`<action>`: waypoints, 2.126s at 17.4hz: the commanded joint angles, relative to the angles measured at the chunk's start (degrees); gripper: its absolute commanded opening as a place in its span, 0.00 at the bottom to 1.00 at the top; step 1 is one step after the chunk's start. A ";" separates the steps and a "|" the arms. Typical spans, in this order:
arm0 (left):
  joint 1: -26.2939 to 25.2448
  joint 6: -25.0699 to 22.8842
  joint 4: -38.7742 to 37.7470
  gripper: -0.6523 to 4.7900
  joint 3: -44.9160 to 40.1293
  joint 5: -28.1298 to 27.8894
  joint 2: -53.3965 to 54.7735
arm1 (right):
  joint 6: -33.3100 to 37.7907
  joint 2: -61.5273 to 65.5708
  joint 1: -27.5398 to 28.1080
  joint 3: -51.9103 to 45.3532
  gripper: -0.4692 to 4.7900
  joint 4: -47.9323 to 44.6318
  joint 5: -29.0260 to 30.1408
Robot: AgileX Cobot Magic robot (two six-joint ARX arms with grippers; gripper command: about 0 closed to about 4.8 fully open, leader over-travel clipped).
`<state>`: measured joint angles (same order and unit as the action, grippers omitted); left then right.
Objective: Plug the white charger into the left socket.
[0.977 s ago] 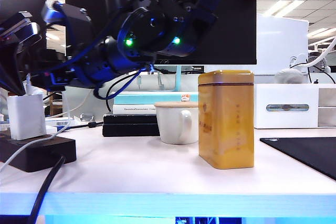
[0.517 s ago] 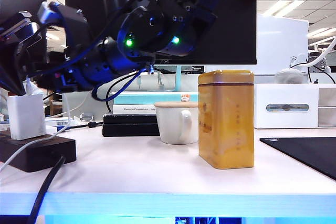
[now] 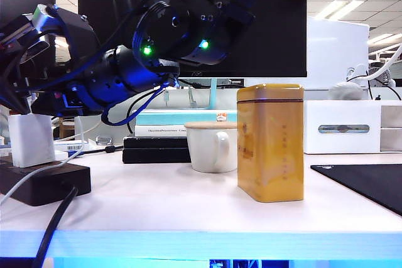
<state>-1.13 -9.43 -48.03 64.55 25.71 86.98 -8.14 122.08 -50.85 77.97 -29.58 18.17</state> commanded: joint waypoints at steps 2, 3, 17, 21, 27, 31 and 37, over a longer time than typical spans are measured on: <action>-0.17 -0.39 -4.59 0.11 -1.66 -8.96 1.73 | 0.63 0.61 -0.48 0.15 0.08 4.85 -1.70; -0.17 -0.42 -4.59 0.11 -1.66 -9.29 1.77 | 0.61 0.61 -0.48 0.15 0.08 5.16 -1.73; 0.55 -1.25 -6.47 0.11 -1.66 -8.81 5.29 | -5.70 0.61 -1.05 0.15 0.08 14.86 -1.75; 0.52 -1.05 -5.03 0.11 -0.87 -8.94 4.26 | -5.44 0.55 -1.53 0.15 0.08 9.64 -4.66; 0.52 0.11 -6.47 0.11 5.66 -9.29 -1.75 | -4.92 -1.18 -1.46 0.17 0.08 1.38 -5.86; 0.52 0.07 -8.26 0.11 9.99 -11.26 -1.92 | -3.87 -2.12 -1.05 0.76 0.08 -0.68 -6.29; 0.52 2.60 -5.07 0.11 13.86 -10.78 -5.42 | -3.87 -9.40 0.04 0.85 0.08 -3.54 -10.05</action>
<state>-0.56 -8.36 -55.35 77.10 14.33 82.83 -12.29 114.30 -51.07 78.52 -31.75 8.95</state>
